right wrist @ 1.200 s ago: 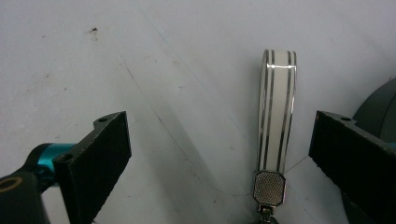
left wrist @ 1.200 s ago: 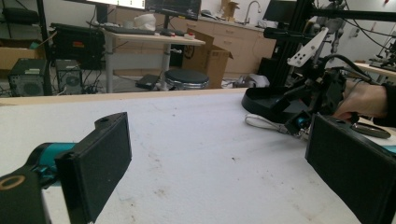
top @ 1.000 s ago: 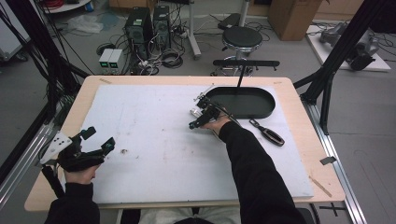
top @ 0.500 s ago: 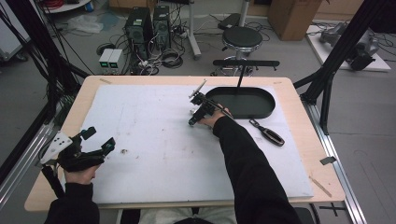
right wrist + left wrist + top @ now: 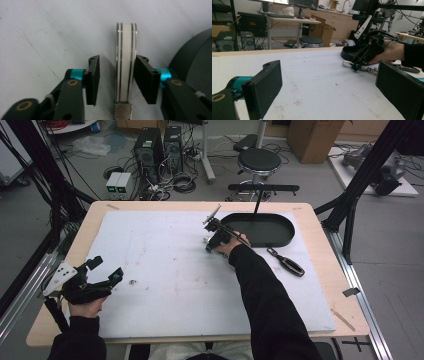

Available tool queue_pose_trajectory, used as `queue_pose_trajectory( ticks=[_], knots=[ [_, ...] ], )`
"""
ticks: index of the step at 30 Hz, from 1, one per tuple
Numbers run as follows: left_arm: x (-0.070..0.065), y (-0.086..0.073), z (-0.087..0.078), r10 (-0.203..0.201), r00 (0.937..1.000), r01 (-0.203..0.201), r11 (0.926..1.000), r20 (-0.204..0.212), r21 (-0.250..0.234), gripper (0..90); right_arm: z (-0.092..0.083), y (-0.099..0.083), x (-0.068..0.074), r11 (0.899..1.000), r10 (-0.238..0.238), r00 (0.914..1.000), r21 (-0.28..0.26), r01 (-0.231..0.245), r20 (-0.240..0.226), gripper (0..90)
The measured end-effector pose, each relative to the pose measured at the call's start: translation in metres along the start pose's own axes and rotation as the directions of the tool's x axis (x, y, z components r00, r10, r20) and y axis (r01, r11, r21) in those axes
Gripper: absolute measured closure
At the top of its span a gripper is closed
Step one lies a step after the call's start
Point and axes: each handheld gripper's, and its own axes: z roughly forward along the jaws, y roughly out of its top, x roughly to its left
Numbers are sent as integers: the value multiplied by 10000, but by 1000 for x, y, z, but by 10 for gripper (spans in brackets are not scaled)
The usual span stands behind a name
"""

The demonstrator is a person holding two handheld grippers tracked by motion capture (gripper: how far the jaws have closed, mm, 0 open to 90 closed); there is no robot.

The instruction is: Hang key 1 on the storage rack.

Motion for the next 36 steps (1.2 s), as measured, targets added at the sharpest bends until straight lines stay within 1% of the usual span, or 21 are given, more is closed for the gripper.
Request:
queue_pose_trajectory(
  ticks=[1,2,4,7,9,12,13,16,17,18,19,20,23,25,28,30,32,33,35,36],
  knots=[
    [0,0,0,0,10000,0,10000,0,0,74,0,0,0,10000,0,10000,0,0,0,604],
    [0,0,0,-16,10000,16,10000,0,-22,74,0,1,4,9993,-378,9992,16,378,152,649],
    [0,0,0,-10,10000,10,10000,2,-11,74,0,1,7,9989,-466,9988,40,466,177,676],
    [0,0,0,1,10000,-1,10000,13,-10,74,0,1,6,9997,-231,9997,62,231,-14,707],
    [0,0,0,-12,10000,12,10000,-2,10,74,0,1,5,9998,-167,9998,63,168,-116,731],
    [0,0,0,-6,10000,6,10000,-4,16,74,-1,1,3,10000,-63,9998,44,64,-212,744],
    [0,0,0,-5,10000,5,10000,-9,17,74,-1,1,3,10000,88,9996,33,-87,-265,746],
    [0,0,0,3,10000,-3,10000,0,14,74,-1,0,3,10000,54,9997,4,-54,-257,749],
    [0,0,-1,6,10000,-6,10000,0,16,74,-1,0,2,10000,-43,9997,-15,43,-223,750],
    [0,0,-1,3,10000,-3,10000,0,11,74,-2,0,3,10000,33,9997,9,-33,-254,751],
    [0,0,-1,3,10000,-3,10000,-6,19,74,-2,0,2,10000,9,9996,-49,-10,-288,751],
    [0,0,-1,3,10000,-3,10000,0,18,74,-3,0,2,9999,123,9991,-113,-127,-408,751],
    [1,0,-1,10,10000,-10,10000,2,20,74,-10,-1,-1,9992,251,9973,-308,-273,-694,752],
    [1,0,-1,-7,10000,7,10000,-9,11,74,-17,-2,-4,9975,442,9949,-505,-489,-904,751],
    [1,0,-1,-2,10000,2,10000,0,11,74,-30,-6,-8,9927,763,9887,-828,-874,-1293,751],
    [1,0,-1,-12,10000,12,10000,20,-8,74,-39,-10,-11,9850,1092,9809,-1149,-1284,-1608,751],
    [0,0,-1,-18,10000,18,10000,26,-16,74,-49,-15,-15,9790,1210,9759,-1406,-1476,-1819,751],
    [0,0,-1,-19,10000,19,10000,30,-17,74,-54,-17,-16,9770,1280,9743,-1451,-1559,-1853,751],
    [0,0,0,-37,10000,37,10000,29,-28,74,-64,-20,-20,9698,1390,9699,-1709,-1741,-1999,751],
    [0,0,0,-37,10000,37,10000,27,-30,74,-69,-22,-22,9651,1467,9653,-1827,-1876,-2161,751]
  ],
)
